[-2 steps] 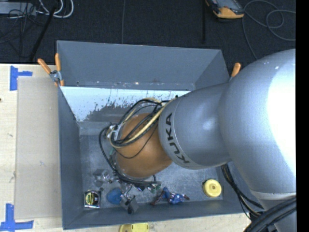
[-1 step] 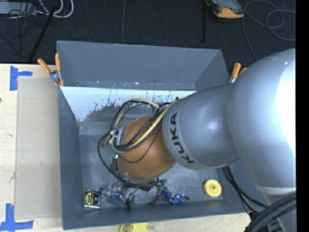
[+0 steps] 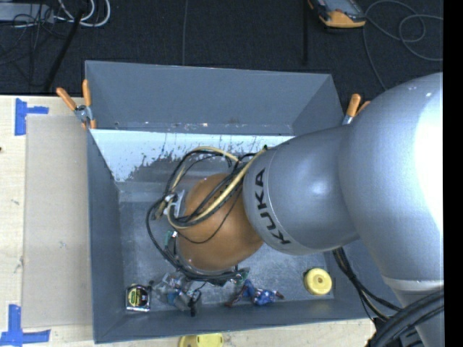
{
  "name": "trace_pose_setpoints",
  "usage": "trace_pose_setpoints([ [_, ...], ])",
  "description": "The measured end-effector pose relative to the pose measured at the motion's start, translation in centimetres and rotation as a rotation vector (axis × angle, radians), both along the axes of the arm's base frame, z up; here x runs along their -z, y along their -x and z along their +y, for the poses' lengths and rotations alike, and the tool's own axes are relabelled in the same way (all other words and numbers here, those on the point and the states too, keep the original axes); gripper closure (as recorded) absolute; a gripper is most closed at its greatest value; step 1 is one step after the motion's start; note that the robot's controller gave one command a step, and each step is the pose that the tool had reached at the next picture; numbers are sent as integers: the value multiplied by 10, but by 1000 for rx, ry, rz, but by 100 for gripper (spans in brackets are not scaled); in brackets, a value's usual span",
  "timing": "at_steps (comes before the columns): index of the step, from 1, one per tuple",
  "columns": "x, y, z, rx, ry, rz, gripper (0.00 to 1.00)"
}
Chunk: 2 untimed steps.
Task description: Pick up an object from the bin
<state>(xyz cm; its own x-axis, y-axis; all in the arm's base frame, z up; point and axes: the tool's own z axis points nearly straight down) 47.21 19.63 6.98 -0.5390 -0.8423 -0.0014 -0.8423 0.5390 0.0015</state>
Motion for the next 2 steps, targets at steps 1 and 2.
trace_pose_setpoints([
  [1, -1, 0, 0, 1, 0, 1, 100],
  [2, -8, 2, 0, 2, 3, 5, 100],
])
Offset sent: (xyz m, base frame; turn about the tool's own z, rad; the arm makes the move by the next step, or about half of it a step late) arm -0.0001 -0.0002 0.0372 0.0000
